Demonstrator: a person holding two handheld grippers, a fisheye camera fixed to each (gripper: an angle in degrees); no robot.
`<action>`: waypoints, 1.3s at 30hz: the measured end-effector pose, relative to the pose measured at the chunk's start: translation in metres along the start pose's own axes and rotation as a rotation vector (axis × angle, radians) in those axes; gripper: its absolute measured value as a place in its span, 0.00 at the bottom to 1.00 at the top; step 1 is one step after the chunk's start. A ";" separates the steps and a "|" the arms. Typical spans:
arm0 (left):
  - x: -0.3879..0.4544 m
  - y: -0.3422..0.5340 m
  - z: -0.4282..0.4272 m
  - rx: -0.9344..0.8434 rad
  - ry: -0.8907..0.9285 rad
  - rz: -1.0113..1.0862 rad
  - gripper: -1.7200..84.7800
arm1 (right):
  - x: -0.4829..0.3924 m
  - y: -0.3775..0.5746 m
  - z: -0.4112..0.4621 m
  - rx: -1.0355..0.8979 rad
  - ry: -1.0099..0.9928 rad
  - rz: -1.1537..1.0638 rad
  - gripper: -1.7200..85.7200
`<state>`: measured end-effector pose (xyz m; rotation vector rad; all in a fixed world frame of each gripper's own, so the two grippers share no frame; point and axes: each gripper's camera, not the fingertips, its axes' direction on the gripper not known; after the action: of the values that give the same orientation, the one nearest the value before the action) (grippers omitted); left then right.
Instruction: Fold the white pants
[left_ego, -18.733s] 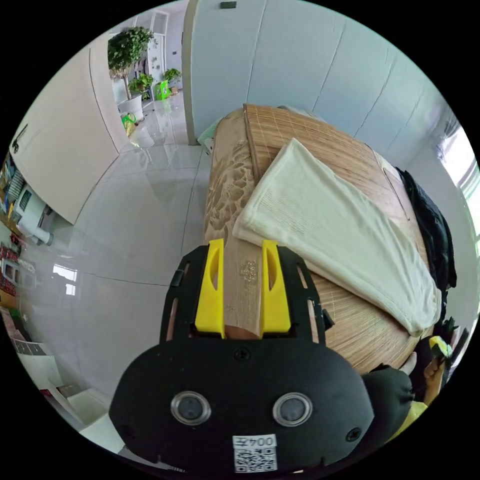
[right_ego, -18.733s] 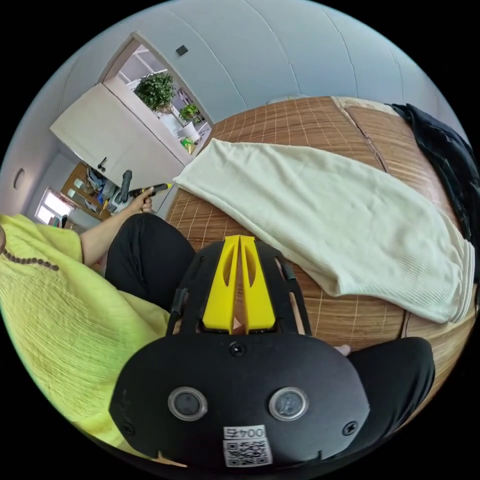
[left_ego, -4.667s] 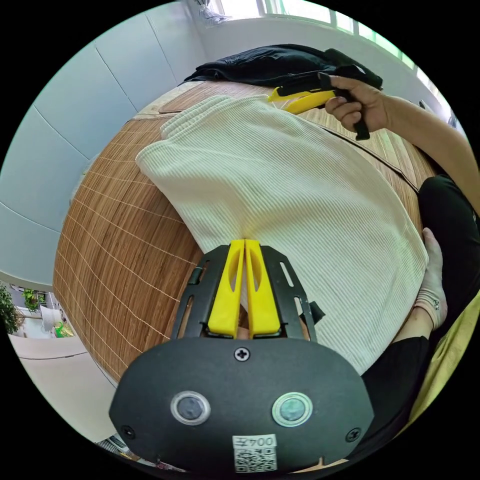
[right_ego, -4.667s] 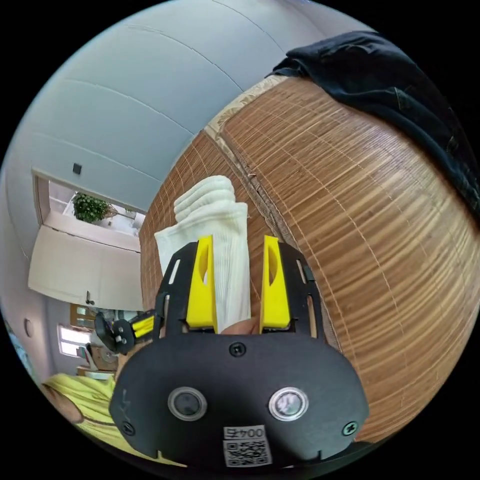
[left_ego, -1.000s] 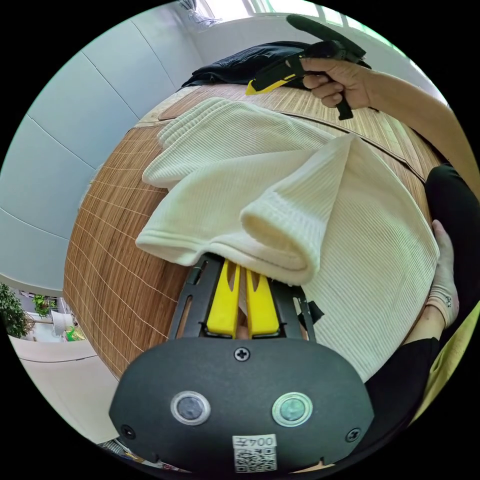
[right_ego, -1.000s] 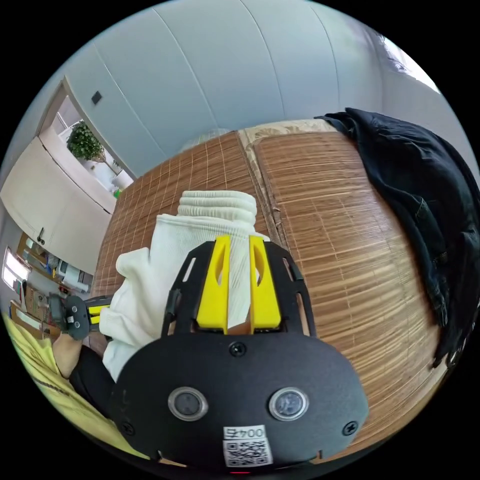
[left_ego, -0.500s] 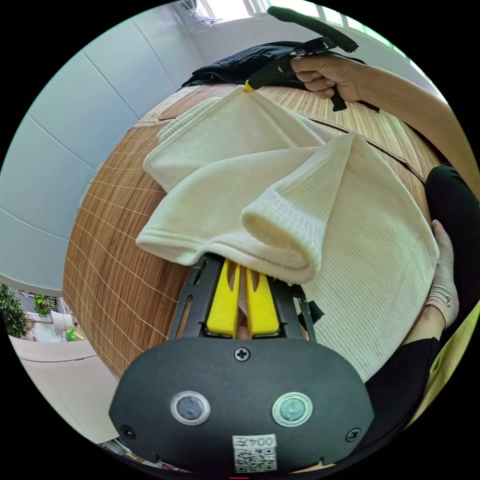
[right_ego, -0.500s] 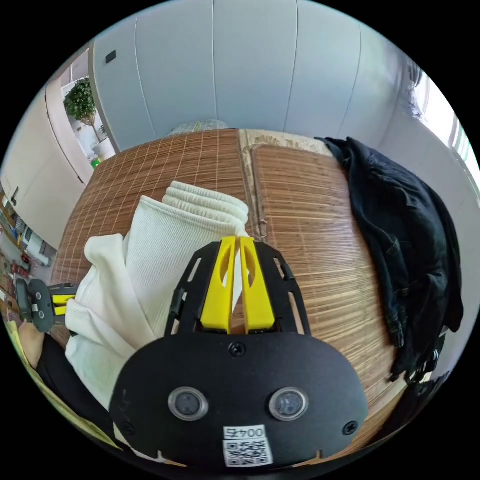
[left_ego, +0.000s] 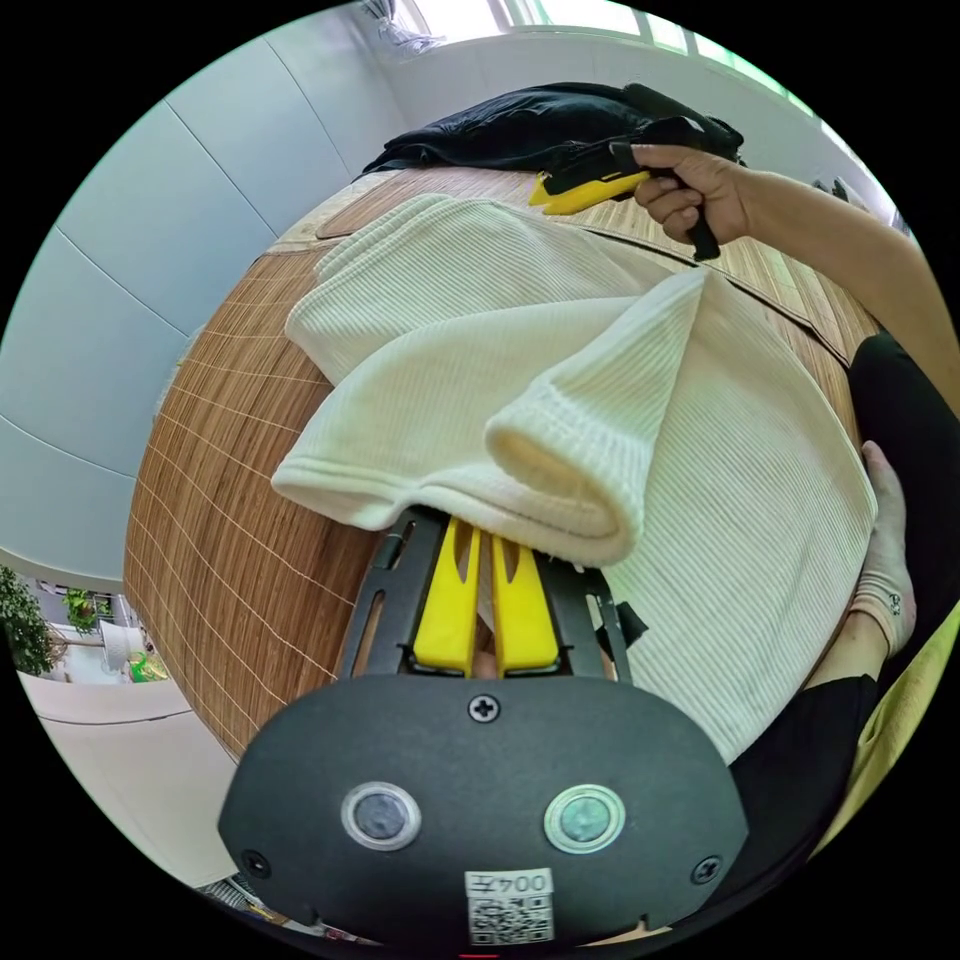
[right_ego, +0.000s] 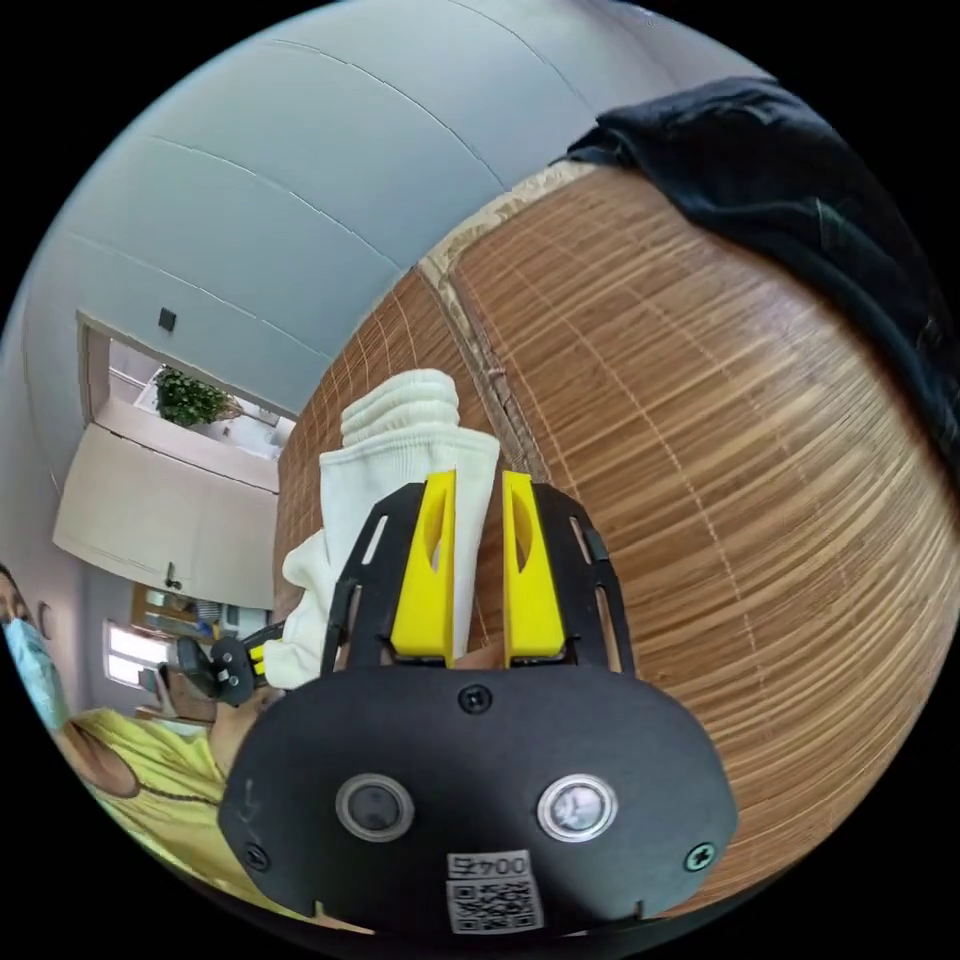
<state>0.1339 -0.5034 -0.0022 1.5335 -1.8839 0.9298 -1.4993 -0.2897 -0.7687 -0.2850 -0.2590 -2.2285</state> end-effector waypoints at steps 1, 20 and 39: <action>-0.001 0.000 -0.001 0.001 0.001 -0.002 0.02 | 0.005 0.001 0.005 -0.028 -0.047 0.024 0.11; -0.011 -0.008 -0.012 -0.001 -0.006 0.002 0.02 | -0.257 0.091 -0.017 -0.095 0.319 -0.931 0.13; -0.039 -0.015 -0.025 0.004 0.001 -0.001 0.02 | -0.199 -0.015 -0.030 -0.066 0.213 -0.552 0.06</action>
<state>0.1563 -0.4612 -0.0139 1.5360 -1.8816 0.9347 -1.3924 -0.1425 -0.8569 -0.0033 -0.1607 -2.7915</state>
